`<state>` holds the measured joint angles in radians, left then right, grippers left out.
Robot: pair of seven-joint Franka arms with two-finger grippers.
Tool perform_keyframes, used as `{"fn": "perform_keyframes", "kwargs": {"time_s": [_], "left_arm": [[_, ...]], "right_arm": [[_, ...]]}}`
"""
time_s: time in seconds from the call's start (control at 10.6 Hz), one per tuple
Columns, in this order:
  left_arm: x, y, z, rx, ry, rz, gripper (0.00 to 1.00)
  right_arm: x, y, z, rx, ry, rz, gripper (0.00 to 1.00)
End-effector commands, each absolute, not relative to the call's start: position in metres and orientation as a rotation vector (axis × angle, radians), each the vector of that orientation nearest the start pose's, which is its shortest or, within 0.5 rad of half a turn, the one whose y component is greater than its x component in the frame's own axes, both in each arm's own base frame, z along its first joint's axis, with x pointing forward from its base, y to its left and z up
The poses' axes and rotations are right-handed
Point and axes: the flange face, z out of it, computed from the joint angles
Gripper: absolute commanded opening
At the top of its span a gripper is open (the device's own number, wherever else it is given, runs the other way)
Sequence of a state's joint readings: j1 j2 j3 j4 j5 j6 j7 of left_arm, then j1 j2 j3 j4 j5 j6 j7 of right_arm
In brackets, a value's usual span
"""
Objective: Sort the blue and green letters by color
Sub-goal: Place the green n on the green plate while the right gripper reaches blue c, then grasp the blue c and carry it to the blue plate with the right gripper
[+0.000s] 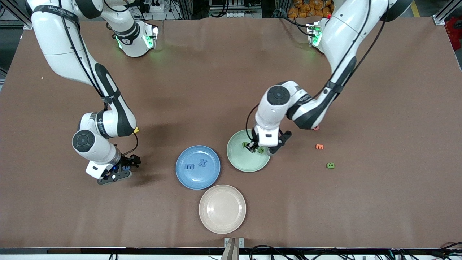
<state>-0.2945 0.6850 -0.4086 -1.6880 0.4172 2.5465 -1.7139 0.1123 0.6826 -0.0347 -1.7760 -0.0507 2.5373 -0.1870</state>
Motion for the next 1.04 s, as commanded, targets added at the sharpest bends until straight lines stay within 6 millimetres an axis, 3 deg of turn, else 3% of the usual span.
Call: {"fn": "perform_keyframes", "kwargs": {"time_s": [0.0, 0.19, 0.28, 0.47, 0.57, 0.76, 0.85, 0.95], "left_arm": [[0.548, -0.442, 0.239, -3.023, -1.285, -0.324, 1.00], [0.556, -0.430, 0.243, -2.994, -1.309, -0.334, 1.00], [0.566, -0.415, 0.243, -2.962, -1.332, -0.342, 1.00], [0.594, -0.367, 0.235, -2.890, -1.387, -0.344, 1.00], [0.614, -0.333, 0.236, -2.876, -1.385, -0.350, 1.00], [0.636, -0.277, 0.242, -2.864, -1.220, -0.300, 1.00], [0.644, -0.251, 0.246, -2.869, -1.174, -0.274, 1.00], [0.648, -0.239, 0.243, -2.885, -1.124, -0.258, 1.00]], "right_arm": [[0.644, 0.045, 0.187, -3.134, -0.488, -0.142, 1.00], [0.637, 0.041, 0.180, -3.133, -0.481, -0.167, 1.00], [0.634, 0.039, 0.177, -3.134, -0.478, -0.181, 1.00], [0.634, 0.038, 0.178, -3.134, -0.475, -0.181, 1.00], [0.634, 0.038, 0.178, -3.134, -0.475, -0.179, 0.95], [0.633, 0.038, 0.178, -3.134, -0.462, -0.170, 0.32], [0.634, 0.038, 0.177, -3.133, -0.461, -0.170, 0.27], [0.635, 0.039, 0.176, -3.132, -0.456, -0.182, 0.25]]}}
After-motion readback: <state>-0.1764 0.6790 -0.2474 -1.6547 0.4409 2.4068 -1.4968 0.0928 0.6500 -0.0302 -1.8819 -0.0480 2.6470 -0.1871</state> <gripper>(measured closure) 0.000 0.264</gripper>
